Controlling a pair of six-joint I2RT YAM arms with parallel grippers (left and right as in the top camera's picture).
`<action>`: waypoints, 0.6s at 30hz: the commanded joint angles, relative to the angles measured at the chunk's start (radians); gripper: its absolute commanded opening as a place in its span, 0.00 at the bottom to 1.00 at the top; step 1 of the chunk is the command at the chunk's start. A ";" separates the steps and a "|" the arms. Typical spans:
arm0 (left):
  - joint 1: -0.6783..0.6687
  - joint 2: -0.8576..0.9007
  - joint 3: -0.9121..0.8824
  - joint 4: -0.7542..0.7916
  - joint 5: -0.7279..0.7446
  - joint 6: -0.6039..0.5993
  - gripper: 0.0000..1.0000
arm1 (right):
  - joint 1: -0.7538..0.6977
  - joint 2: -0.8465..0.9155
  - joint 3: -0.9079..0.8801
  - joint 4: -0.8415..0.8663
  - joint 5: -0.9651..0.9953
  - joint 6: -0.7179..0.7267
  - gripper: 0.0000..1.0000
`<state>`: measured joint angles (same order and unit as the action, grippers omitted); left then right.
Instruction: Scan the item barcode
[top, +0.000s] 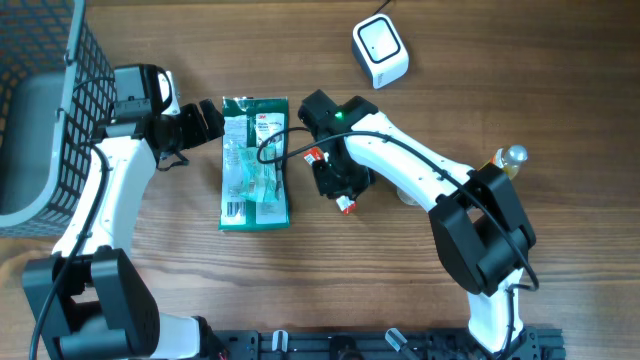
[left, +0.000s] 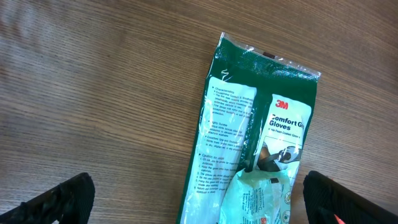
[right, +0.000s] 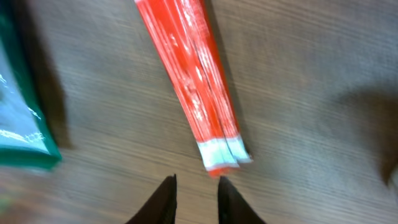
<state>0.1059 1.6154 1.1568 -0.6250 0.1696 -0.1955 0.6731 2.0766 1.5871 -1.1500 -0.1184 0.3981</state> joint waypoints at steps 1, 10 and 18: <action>0.009 -0.011 0.013 0.004 -0.006 0.009 1.00 | 0.000 0.007 0.012 -0.051 0.091 0.013 0.24; 0.009 -0.011 0.013 0.003 -0.006 0.009 1.00 | 0.001 0.008 -0.058 0.042 0.093 0.050 0.29; 0.009 -0.011 0.013 0.003 -0.006 0.009 1.00 | 0.000 0.009 -0.058 0.050 0.101 0.101 0.29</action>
<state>0.1059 1.6154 1.1568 -0.6250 0.1699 -0.1955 0.6731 2.0766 1.5394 -1.1049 -0.0433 0.4477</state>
